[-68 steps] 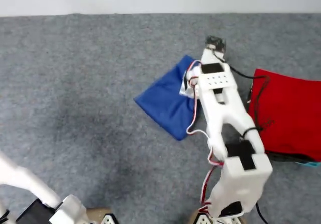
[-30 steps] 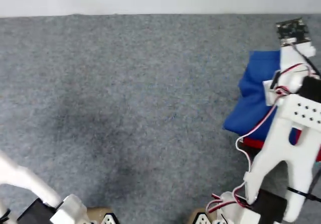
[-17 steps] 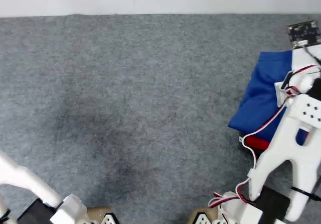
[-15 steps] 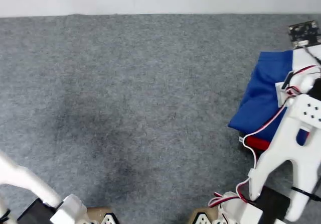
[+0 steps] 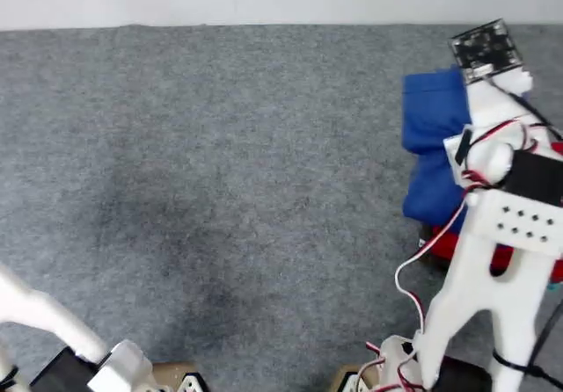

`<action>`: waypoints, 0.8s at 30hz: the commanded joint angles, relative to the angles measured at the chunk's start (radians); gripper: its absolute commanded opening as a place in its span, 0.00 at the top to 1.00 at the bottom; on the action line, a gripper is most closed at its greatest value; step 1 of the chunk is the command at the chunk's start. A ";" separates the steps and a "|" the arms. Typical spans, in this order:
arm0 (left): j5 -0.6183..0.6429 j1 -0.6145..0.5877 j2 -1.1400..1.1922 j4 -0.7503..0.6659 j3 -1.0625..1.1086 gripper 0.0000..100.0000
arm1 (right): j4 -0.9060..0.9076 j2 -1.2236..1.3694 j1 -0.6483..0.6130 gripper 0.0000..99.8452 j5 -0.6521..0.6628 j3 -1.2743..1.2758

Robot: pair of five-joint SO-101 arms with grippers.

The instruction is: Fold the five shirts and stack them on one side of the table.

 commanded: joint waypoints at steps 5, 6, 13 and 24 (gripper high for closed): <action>-0.006 0.003 -0.031 0.009 -0.002 0.99 | -0.002 -0.028 0.088 0.99 0.008 -0.038; -0.005 0.003 -0.031 0.009 -0.002 0.99 | -0.002 -0.008 0.111 0.99 0.009 -0.038; -0.008 0.003 -0.029 0.009 -0.002 0.99 | -0.114 0.208 0.277 0.99 0.011 -0.038; -0.008 0.003 -0.029 0.009 -0.002 0.99 | -0.199 0.315 0.378 0.68 0.094 -0.068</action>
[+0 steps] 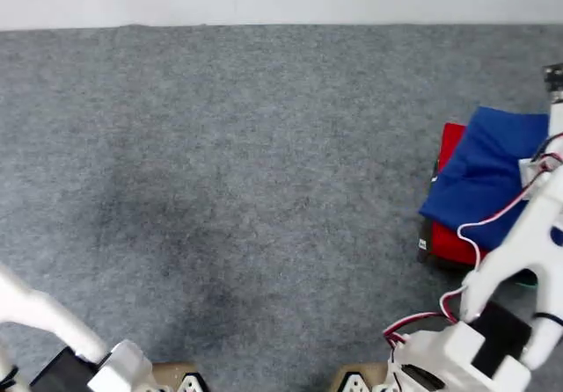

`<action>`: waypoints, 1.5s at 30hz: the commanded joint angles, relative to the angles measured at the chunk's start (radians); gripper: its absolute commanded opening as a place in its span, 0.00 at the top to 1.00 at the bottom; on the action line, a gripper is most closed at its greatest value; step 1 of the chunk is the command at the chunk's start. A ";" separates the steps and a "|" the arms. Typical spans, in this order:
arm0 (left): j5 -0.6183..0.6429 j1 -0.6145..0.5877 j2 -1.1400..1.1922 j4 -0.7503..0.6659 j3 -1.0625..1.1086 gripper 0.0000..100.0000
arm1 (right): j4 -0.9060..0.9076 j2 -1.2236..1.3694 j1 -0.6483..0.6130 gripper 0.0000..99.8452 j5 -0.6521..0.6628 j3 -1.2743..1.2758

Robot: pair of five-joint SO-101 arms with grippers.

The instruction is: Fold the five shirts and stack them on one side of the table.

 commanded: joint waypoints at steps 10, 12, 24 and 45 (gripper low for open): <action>-0.008 0.003 -0.029 0.009 -0.002 0.99 | 0.150 -0.252 -0.116 0.78 -0.101 -0.086; -0.008 0.003 -0.029 0.009 -0.002 0.99 | 0.189 -0.245 -0.150 0.91 -0.097 -0.086; -0.009 0.003 -0.029 0.009 -0.002 0.99 | 0.346 0.033 -0.243 0.99 -0.104 -0.051; -0.009 0.003 -0.029 -0.006 -0.002 0.99 | 0.022 -0.033 -0.260 0.98 -0.097 -0.028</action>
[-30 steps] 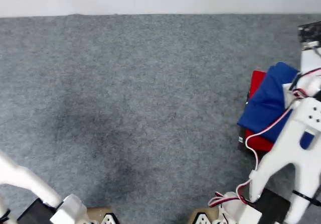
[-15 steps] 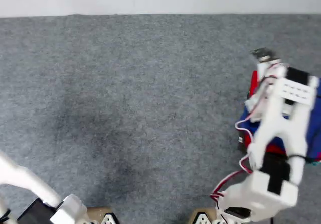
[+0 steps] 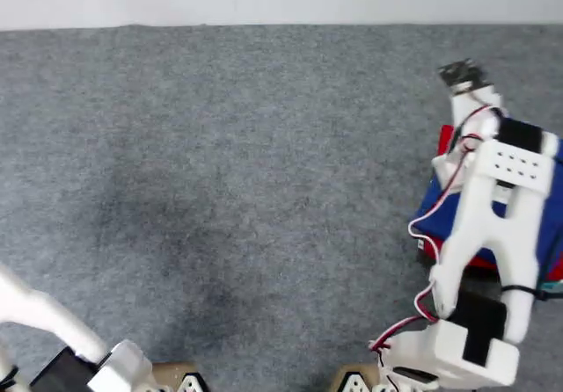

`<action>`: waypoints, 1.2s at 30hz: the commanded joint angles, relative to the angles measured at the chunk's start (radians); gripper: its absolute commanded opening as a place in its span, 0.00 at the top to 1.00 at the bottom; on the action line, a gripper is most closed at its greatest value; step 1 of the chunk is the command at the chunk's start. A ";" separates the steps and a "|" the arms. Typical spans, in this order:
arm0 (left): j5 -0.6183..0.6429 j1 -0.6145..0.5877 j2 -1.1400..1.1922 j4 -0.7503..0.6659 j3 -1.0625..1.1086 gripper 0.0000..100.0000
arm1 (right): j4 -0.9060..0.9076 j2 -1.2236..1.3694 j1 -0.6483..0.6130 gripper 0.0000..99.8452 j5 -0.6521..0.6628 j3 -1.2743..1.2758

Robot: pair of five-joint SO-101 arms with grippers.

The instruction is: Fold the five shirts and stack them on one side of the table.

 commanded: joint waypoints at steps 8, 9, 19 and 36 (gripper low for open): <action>-0.009 0.003 -0.029 -0.005 -0.002 0.99 | -0.432 0.194 0.048 0.98 -0.003 -0.071; -0.009 0.003 -0.029 -0.005 -0.002 0.99 | -0.463 0.234 0.048 0.98 -0.003 -0.072; -0.009 0.005 -0.037 -0.005 0.041 0.99 | -0.479 0.260 -0.004 0.99 -0.008 -0.077; 0.000 0.077 -0.077 0.003 0.036 0.99 | 0.090 -0.182 -0.151 0.99 -0.041 -0.072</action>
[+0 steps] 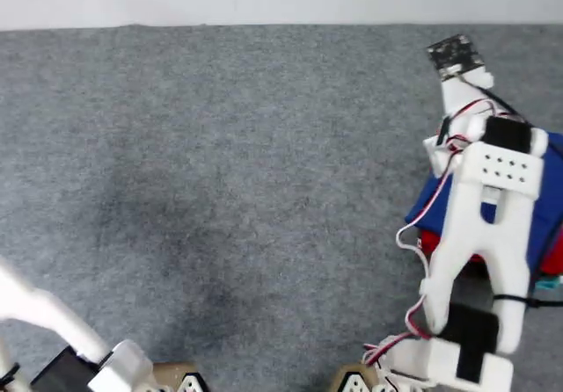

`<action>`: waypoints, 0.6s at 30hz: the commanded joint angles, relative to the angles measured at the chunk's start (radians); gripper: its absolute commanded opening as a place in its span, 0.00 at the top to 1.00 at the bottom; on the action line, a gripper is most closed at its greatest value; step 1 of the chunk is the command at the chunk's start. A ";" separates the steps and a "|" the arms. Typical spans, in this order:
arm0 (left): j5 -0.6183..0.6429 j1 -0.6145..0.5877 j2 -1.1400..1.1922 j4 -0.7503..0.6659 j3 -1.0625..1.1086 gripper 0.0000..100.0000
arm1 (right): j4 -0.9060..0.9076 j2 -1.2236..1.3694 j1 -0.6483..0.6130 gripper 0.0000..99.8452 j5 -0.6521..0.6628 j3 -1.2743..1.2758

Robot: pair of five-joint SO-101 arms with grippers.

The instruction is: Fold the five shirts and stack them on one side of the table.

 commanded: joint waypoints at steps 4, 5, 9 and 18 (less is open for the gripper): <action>0.002 0.130 -0.181 0.003 -0.002 0.99 | 0.199 -0.117 -0.064 0.99 -0.198 -0.072; 0.006 0.163 -0.213 0.003 0.008 0.98 | 0.226 -0.122 -0.070 0.99 -0.241 -0.072; 0.078 0.284 -0.328 -0.002 0.091 0.98 | 0.335 -0.137 -0.087 0.99 -0.411 -0.072; 0.397 0.528 -0.588 -0.152 0.406 0.99 | 0.394 -0.303 -0.097 0.99 -0.663 -0.023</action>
